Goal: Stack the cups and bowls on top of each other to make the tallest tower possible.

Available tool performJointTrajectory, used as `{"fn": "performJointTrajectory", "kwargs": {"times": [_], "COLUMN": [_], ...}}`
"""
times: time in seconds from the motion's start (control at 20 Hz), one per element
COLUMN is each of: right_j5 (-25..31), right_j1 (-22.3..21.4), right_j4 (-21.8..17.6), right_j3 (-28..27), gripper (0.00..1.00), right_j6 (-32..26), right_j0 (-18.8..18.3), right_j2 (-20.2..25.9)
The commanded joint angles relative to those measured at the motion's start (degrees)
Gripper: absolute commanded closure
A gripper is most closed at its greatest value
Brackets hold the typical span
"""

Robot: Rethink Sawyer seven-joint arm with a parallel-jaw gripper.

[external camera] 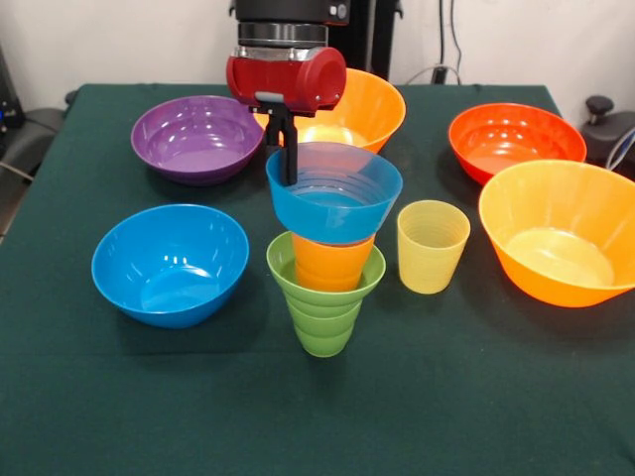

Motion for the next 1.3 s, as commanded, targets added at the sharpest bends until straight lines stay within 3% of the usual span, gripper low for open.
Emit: {"fn": "performJointTrajectory", "kwargs": {"times": [0.05,0.5,0.9,1.3], "right_j5": [1.80,0.80,5.83,5.43], "right_j1": [3.55,3.71,3.99,4.09], "right_j4": [-2.04,-1.49,0.90,0.83], "right_j3": [0.01,-0.48,-4.91,-5.02], "gripper": [1.00,1.00,1.00,1.00], "right_j6": [5.26,6.03,5.03,5.45], "right_j0": [1.36,1.45,1.35,1.92], "right_j2": [1.08,1.05,1.45,1.27]}}
